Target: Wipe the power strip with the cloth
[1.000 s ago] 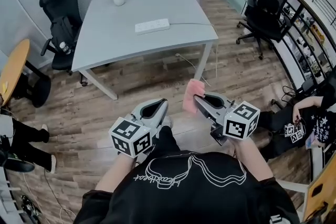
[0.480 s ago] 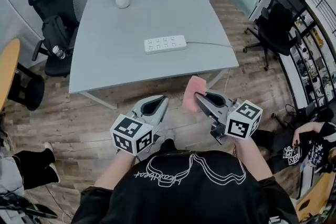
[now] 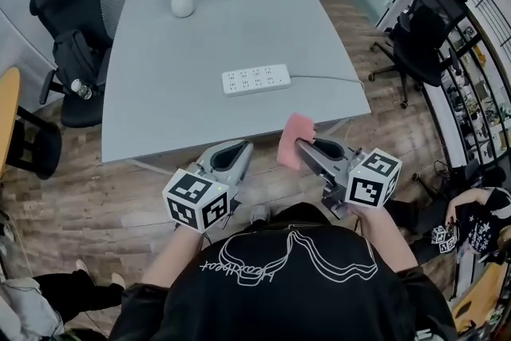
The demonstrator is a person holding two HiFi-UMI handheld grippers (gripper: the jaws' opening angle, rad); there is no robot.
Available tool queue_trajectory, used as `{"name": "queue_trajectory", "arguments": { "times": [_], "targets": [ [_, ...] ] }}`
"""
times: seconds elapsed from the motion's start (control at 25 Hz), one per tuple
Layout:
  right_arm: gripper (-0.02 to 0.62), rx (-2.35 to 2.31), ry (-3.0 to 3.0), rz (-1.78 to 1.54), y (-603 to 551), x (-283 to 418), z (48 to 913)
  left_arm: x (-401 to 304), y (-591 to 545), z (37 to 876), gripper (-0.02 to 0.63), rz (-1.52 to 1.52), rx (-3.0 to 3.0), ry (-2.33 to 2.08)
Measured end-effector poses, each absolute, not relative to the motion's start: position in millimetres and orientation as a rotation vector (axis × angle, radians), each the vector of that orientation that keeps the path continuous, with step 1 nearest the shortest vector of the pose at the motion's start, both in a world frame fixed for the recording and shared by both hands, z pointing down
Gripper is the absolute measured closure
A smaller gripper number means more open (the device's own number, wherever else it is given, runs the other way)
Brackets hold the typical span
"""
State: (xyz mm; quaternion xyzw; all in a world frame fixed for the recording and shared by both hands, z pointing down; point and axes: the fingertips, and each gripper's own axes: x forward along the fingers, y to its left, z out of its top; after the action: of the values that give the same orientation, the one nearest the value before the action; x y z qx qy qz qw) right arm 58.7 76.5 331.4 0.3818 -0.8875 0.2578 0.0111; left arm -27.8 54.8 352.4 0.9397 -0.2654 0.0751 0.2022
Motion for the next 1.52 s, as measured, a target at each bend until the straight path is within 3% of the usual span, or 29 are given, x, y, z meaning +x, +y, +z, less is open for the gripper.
{"name": "queue_trajectory", "arguments": {
  "times": [0.64, 1.52],
  "targets": [
    [0.566, 1.090, -2.765, 0.927, 30, 52, 361, -34, 14, 370, 0.591, 0.253, 2.580, -0.815],
    [0.565, 0.865, -2.632, 1.048, -148, 11, 426, -58, -142, 426, 0.590, 0.318, 2.405, -0.952]
  ]
}}
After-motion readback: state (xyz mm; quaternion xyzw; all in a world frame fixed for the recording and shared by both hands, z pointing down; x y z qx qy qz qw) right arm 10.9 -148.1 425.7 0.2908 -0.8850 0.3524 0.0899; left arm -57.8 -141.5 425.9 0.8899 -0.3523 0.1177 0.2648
